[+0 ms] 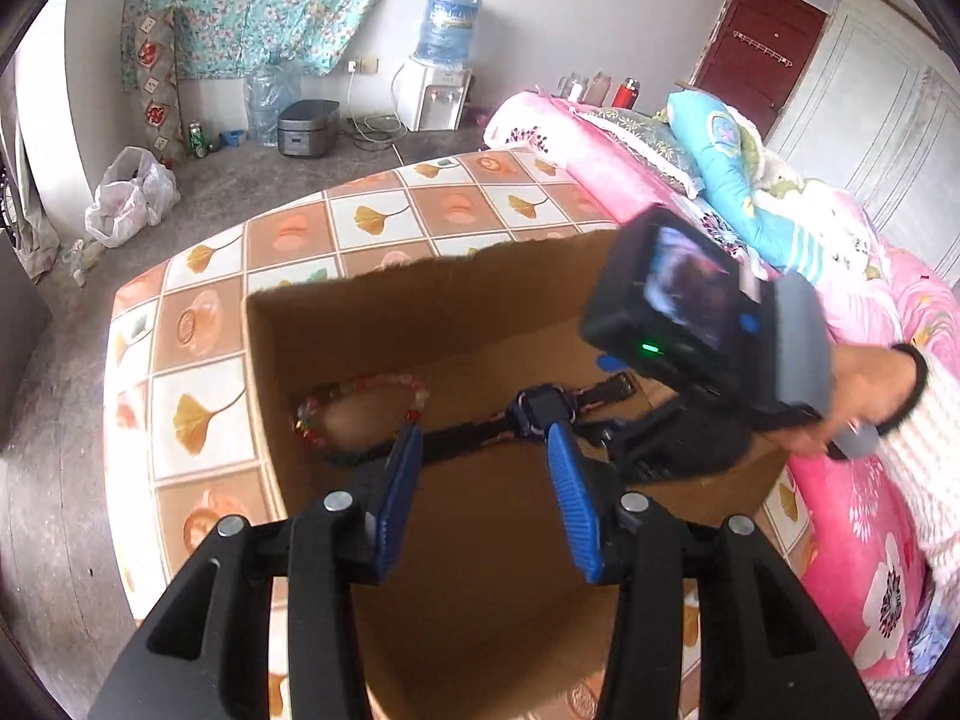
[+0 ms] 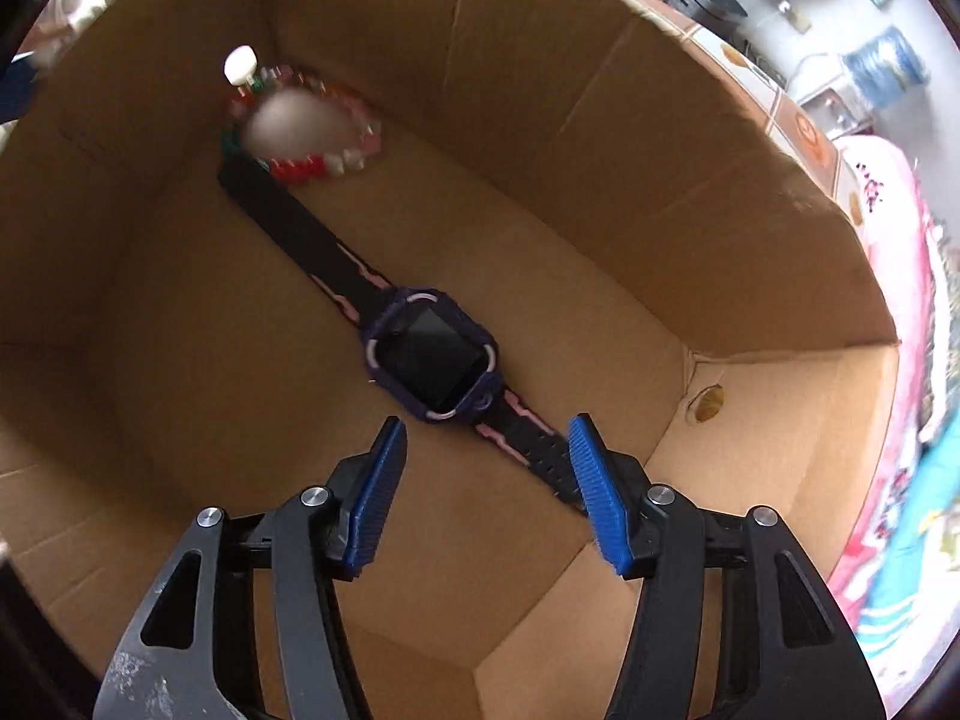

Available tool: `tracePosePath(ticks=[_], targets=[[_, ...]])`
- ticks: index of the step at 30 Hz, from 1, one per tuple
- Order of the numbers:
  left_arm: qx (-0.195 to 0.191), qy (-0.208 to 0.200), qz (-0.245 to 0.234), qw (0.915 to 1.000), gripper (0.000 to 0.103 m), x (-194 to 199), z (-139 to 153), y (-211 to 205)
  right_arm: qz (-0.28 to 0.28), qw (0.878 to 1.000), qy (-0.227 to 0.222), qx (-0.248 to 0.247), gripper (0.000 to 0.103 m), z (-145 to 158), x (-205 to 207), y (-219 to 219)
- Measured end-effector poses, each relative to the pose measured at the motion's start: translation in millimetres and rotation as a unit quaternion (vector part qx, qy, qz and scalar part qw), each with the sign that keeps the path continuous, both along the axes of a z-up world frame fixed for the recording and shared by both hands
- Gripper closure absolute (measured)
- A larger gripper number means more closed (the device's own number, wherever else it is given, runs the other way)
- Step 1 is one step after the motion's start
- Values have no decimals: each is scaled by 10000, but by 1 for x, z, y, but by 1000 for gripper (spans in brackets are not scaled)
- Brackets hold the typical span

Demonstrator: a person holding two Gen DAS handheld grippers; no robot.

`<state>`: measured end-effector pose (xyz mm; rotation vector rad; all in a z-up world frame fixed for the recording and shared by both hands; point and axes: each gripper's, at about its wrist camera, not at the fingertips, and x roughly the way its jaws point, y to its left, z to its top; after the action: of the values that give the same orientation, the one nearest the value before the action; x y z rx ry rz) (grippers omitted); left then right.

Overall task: Organize jewelry
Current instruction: 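Lower the smartwatch into the box and open both grippers, then withdraw both grippers from the box back over the table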

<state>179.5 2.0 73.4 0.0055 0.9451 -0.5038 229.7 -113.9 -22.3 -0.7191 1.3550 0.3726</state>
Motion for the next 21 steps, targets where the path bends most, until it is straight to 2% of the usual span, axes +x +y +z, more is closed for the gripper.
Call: tracePosePath(ticks=[4,10,15,21], targets=[[47,-303,45,9995,59,-29,2,12,63,9981,-407,-451,48,-2,12,9],[57,-434,90,9990,58,-51,0,23,-68,9941,-920,-572,48,6,26,18],[62,-549,144,9984,58,-58,0,26,-331,9898,-1242,-612,48,2,31,17],[-28,-614,197,9979,57,-66,0,29,-483,9866,-1475,-505,48,6,13,9]])
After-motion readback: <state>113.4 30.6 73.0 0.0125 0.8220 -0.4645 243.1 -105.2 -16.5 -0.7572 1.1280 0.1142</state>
